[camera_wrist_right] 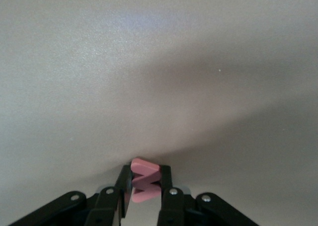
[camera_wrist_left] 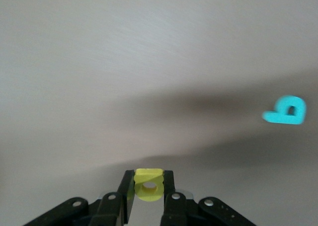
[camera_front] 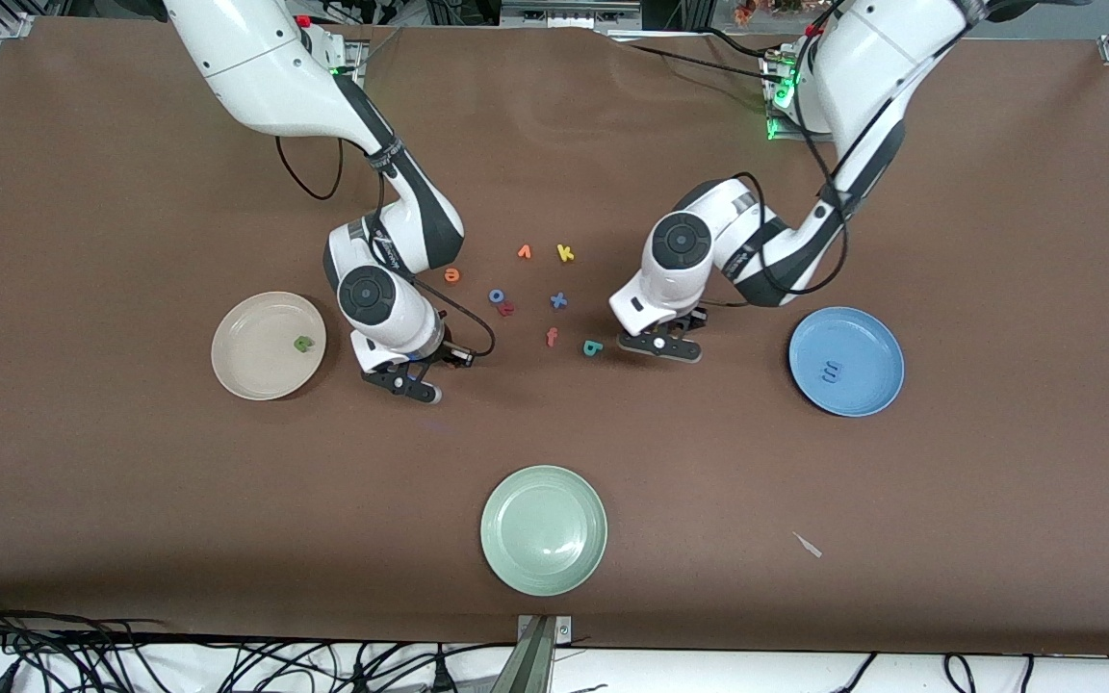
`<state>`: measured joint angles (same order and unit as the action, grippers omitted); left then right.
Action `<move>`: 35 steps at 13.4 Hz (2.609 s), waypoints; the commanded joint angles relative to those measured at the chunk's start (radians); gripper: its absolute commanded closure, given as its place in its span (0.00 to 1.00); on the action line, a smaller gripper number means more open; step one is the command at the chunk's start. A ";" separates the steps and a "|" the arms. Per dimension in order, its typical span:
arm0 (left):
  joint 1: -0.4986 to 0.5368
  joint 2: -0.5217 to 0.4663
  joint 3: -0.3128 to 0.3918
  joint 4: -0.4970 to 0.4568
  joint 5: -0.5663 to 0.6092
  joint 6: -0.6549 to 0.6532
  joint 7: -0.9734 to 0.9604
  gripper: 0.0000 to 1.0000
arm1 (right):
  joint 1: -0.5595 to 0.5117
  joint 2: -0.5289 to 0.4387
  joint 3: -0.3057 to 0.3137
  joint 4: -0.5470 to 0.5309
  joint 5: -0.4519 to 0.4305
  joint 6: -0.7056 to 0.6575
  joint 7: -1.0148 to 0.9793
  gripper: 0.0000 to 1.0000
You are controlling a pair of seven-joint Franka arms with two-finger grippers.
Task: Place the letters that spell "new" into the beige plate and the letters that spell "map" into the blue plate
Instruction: 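Drop the w on the white plate while the left gripper drops the d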
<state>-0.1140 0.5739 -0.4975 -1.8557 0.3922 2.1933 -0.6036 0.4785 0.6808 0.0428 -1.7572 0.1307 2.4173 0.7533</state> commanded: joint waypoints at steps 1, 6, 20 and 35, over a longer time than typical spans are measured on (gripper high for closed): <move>0.089 -0.074 -0.012 0.004 0.014 -0.113 0.156 0.99 | -0.001 0.010 0.002 0.027 0.018 -0.047 -0.011 1.00; 0.285 -0.078 -0.012 0.003 0.004 -0.253 0.537 0.99 | -0.018 -0.044 -0.032 0.067 0.017 -0.242 -0.144 1.00; 0.544 -0.039 -0.009 -0.178 0.022 0.003 0.794 0.93 | -0.020 -0.227 -0.236 -0.174 0.010 -0.345 -0.454 1.00; 0.531 -0.048 -0.039 -0.158 0.017 0.005 0.780 0.00 | -0.060 -0.230 -0.297 -0.124 0.018 -0.456 -0.563 0.00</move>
<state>0.4160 0.5444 -0.5110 -2.0250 0.3921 2.2056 0.1793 0.4215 0.4759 -0.2596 -1.8988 0.1310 2.0244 0.1974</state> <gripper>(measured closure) 0.370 0.238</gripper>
